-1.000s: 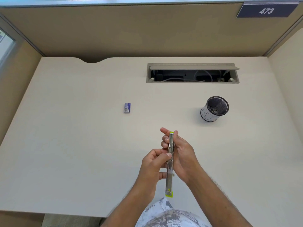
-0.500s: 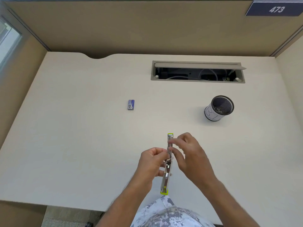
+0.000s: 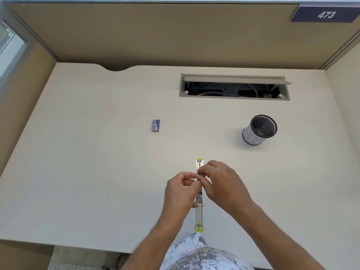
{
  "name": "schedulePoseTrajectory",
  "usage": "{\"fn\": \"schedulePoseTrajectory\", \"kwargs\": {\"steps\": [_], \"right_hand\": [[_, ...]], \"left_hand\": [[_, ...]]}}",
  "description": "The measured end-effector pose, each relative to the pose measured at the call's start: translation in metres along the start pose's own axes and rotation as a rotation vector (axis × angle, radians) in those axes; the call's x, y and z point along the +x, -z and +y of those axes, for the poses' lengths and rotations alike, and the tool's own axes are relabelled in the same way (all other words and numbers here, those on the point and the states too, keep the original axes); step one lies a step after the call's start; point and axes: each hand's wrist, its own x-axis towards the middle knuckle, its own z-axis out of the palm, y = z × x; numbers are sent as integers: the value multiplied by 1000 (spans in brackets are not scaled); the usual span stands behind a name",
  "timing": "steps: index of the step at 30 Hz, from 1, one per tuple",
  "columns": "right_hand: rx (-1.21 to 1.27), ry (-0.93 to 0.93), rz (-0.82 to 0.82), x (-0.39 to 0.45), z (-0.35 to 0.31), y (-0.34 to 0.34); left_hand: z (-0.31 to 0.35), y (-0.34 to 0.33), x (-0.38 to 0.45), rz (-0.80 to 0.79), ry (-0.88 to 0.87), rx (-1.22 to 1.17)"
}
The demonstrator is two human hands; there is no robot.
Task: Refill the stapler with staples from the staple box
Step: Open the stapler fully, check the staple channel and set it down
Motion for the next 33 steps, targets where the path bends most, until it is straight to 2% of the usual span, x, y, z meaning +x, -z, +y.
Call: {"fn": "schedulePoseTrajectory", "kwargs": {"steps": [9,13,18,21,26,29,33], "right_hand": [[44,55,-21,4,7,2],[67,101,32,3,13,3],[209,106,130,7,22,8],[230,17,250,20,50,18],[109,-238,511,49,120,60],[46,-369,541,64,157,75],[-48,-429,480,75,186,74]], "left_hand": [[1,2,1,-1,10,21],[5,3,0,-35,20,-2],[5,1,0,-55,50,-39],[2,1,2,-64,66,-35],[-2,2,6,-63,74,-26],[-6,1,12,-67,73,-18],[-11,0,34,-8,97,30]]}}
